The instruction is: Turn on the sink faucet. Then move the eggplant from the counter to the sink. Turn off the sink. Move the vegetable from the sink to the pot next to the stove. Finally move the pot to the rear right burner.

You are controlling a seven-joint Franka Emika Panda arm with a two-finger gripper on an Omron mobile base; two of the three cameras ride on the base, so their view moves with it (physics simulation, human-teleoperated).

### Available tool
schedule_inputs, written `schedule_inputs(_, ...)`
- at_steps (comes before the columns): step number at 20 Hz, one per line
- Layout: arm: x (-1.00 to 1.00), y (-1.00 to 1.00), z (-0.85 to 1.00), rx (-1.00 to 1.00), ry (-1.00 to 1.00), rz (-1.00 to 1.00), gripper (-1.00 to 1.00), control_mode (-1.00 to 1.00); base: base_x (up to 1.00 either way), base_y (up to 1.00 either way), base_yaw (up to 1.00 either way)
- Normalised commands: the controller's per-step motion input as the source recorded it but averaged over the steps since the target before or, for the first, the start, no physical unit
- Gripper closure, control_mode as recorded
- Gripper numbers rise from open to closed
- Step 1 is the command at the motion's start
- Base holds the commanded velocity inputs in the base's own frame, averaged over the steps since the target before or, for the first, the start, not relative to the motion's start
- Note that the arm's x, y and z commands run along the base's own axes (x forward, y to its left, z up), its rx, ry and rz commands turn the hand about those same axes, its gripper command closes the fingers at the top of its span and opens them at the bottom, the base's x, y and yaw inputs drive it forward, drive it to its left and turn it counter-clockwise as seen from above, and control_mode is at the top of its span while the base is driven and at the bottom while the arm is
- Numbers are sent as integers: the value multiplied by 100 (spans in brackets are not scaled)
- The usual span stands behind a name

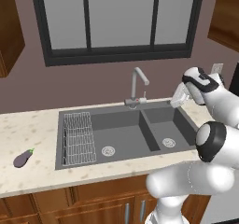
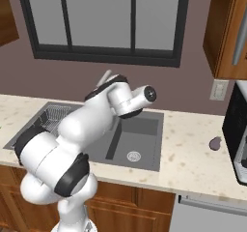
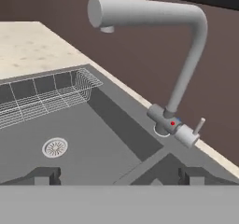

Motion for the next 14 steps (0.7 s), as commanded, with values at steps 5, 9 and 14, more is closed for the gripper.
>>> schedule_inputs(5,16,0,-15,0,-9,17,-100,-100,0,0,0)
schedule_inputs(9,23,0,-14,0,0,8,-100,-100,0,0,0)
schedule_inputs(14,30,-1,-13,0,-1,8,-100,-100,0,0,0)
